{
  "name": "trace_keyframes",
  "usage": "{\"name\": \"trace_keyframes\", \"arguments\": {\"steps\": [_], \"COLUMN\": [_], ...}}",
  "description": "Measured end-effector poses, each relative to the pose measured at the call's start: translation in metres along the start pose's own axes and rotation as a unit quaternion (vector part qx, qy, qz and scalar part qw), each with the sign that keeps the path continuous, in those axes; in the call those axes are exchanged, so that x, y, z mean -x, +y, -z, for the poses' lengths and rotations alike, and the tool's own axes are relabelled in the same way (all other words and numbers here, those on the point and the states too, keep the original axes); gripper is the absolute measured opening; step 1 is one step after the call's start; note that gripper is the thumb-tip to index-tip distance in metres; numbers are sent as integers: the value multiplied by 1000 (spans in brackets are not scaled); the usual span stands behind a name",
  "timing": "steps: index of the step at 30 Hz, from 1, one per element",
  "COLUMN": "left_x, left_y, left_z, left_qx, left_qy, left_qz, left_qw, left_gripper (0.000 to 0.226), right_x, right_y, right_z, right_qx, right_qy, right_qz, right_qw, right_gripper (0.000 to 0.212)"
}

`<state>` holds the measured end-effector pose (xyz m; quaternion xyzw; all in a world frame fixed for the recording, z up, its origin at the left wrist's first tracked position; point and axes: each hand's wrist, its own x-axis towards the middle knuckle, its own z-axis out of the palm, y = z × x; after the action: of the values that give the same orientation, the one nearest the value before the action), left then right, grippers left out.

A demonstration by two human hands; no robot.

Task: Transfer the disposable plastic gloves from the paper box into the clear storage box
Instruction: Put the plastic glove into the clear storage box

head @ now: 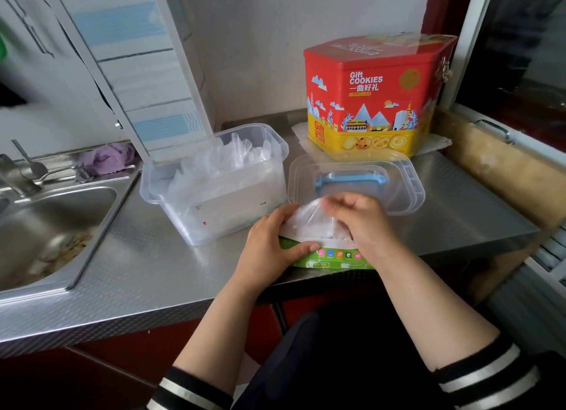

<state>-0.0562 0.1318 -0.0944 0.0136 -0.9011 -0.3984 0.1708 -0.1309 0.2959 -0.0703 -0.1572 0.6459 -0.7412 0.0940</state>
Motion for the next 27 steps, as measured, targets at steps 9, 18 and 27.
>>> {"name": "trace_keyframes", "arguments": {"steps": [9, 18, 27], "left_x": [2, 0, -43], "left_y": [-3, 53, 112], "left_z": [-1, 17, 17], "left_qx": [-18, -66, -79], "left_qy": [13, -2, 66], "left_qz": [9, -56, 61], "left_qw": [1000, 996, 993], "left_gripper": [59, 75, 49], "right_x": [-10, -6, 6], "right_y": [2, 3, -5], "right_z": [23, 17, 3], "right_qx": [-359, -241, -65], "right_qy": [21, 24, 39], "right_qz": [-36, 31, 58], "right_qw": [932, 970, 995], "right_gripper": [34, 44, 57]}}
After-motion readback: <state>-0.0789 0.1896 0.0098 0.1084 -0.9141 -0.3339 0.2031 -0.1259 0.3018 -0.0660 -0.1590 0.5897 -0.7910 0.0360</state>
